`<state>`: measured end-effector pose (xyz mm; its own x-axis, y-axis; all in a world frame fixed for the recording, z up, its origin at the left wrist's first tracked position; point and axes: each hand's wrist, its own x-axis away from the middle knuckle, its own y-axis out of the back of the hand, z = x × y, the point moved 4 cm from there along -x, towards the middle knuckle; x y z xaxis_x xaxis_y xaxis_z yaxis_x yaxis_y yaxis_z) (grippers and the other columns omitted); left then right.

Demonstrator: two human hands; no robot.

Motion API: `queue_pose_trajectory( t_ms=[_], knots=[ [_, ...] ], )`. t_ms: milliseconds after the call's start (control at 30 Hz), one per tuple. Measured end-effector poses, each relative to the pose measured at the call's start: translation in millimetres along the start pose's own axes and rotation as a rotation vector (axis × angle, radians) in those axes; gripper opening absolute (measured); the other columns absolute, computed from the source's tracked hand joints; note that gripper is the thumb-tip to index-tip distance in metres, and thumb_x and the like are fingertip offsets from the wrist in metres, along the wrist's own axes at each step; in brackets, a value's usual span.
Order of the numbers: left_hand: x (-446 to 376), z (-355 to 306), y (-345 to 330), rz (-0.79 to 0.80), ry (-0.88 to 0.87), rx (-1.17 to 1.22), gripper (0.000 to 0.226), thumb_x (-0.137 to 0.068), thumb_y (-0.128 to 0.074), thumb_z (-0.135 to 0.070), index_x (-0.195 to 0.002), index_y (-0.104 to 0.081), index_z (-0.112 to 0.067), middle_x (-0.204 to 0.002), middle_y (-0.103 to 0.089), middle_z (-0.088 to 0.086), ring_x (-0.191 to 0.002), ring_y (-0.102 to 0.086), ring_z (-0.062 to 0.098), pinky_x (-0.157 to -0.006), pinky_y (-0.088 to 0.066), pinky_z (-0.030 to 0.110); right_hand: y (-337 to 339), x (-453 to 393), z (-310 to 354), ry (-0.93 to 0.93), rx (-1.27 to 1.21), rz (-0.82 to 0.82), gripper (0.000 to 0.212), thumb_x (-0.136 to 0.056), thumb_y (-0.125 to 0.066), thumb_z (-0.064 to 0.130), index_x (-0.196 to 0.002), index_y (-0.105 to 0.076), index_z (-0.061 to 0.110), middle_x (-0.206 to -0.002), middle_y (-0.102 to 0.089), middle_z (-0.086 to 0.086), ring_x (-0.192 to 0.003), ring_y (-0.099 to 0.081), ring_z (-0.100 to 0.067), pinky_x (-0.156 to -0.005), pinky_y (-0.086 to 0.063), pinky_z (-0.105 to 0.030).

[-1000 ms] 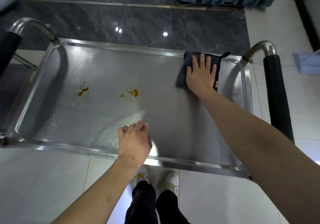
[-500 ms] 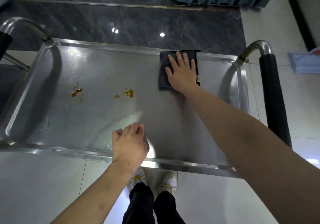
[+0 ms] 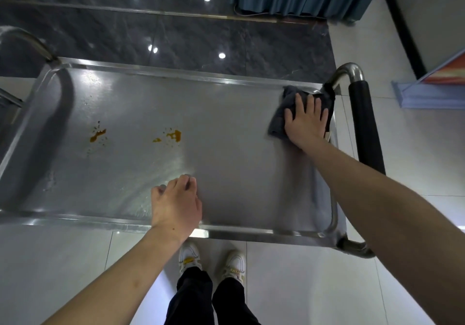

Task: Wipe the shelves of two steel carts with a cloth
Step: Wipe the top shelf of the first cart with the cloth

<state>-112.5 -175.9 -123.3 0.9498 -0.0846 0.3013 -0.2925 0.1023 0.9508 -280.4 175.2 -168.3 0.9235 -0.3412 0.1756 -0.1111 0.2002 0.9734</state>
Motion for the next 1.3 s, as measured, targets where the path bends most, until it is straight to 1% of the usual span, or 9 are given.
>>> queue_pose_trajectory(
  t_ms=[200,467,600,767,900,967,1133,1200,1300],
  knots=[
    [3,0,0,0.039,-0.001,-0.019,0.052,-0.096,-0.036,-0.033,-0.147,-0.043,-0.024,-0.141,-0.044,-0.008,-0.124,-0.05,0.013,-0.097,-0.034,0.037,-20,88,-2,0.022,0.038,-0.047,0.068,-0.105,-0.025,0.055,-0.167,-0.019,0.027,-0.174,-0.014,-0.011,-0.161,-0.007,-0.033,-0.129,-0.005,-0.058],
    [2,0,0,0.077,-0.02,-0.013,0.057,-0.093,-0.043,-0.027,-0.15,-0.038,-0.024,-0.141,-0.041,-0.008,-0.128,-0.045,0.014,-0.099,-0.031,0.036,-44,195,1,0.082,0.053,-0.028,0.069,-0.105,-0.023,0.056,-0.168,-0.015,0.029,-0.176,-0.009,-0.007,-0.162,-0.001,-0.03,-0.129,-0.004,-0.057],
    [2,0,-3,0.073,-0.016,0.012,0.058,-0.091,-0.044,-0.022,-0.149,-0.041,-0.024,-0.141,-0.042,-0.008,-0.129,-0.045,0.015,-0.101,-0.03,0.036,-35,164,7,0.116,0.05,-0.015,0.068,-0.105,-0.026,0.055,-0.167,-0.018,0.03,-0.175,-0.012,-0.008,-0.162,-0.003,-0.031,-0.129,-0.003,-0.058],
    [3,-1,0,0.068,-0.014,0.036,0.051,-0.091,-0.042,-0.023,-0.143,-0.046,-0.023,-0.142,-0.044,-0.006,-0.128,-0.047,0.017,-0.101,-0.029,0.039,-10,66,12,0.122,0.027,-0.003,0.067,-0.104,-0.025,0.056,-0.167,-0.016,0.031,-0.175,-0.011,-0.006,-0.162,-0.002,-0.028,-0.129,0.0,-0.056],
    [4,-1,1,0.045,-0.028,0.044,0.041,-0.084,-0.051,-0.021,-0.123,-0.062,-0.018,-0.126,-0.058,0.001,-0.111,-0.06,0.025,-0.093,-0.037,0.044,-2,35,-5,0.161,0.032,0.016,0.068,-0.104,-0.022,0.058,-0.167,-0.014,0.034,-0.176,-0.009,-0.004,-0.162,-0.001,-0.026,-0.129,0.001,-0.055],
    [4,-1,-3,0.041,-0.041,0.029,0.042,-0.081,-0.055,-0.02,-0.121,-0.064,-0.016,-0.121,-0.06,0.002,-0.107,-0.062,0.027,-0.091,-0.039,0.045,-3,47,-15,0.175,0.052,-0.005,0.068,-0.104,-0.019,0.058,-0.167,-0.013,0.034,-0.176,-0.009,-0.004,-0.162,-0.001,-0.027,-0.13,0.0,-0.054],
    [4,-3,-8,0.054,-0.063,-0.001,0.05,-0.079,-0.057,-0.021,-0.128,-0.062,-0.011,-0.124,-0.059,0.007,-0.112,-0.06,0.03,-0.092,-0.042,0.046,-13,115,-42,0.093,0.109,-0.011,0.067,-0.106,-0.016,0.055,-0.168,-0.011,0.029,-0.176,-0.006,-0.006,-0.162,0.0,-0.029,-0.13,0.002,-0.054],
    [5,-3,-7,0.065,-0.059,0.0,0.054,-0.082,-0.055,-0.021,-0.135,-0.058,-0.011,-0.129,-0.057,0.006,-0.118,-0.057,0.029,-0.095,-0.039,0.045,-20,147,-49,0.073,0.118,0.007,0.067,-0.106,-0.016,0.055,-0.168,-0.011,0.028,-0.176,-0.004,-0.007,-0.162,0.001,-0.03,-0.13,0.001,-0.055],
    [5,-4,-5,0.095,-0.043,0.003,0.06,-0.086,-0.05,-0.024,-0.146,-0.047,-0.017,-0.142,-0.047,0.001,-0.13,-0.047,0.023,-0.103,-0.032,0.042,-30,196,-55,0.062,0.115,-0.008,0.068,-0.106,-0.018,0.055,-0.167,-0.016,0.026,-0.175,-0.01,-0.01,-0.162,-0.005,-0.032,-0.129,-0.004,-0.057]
  ],
)
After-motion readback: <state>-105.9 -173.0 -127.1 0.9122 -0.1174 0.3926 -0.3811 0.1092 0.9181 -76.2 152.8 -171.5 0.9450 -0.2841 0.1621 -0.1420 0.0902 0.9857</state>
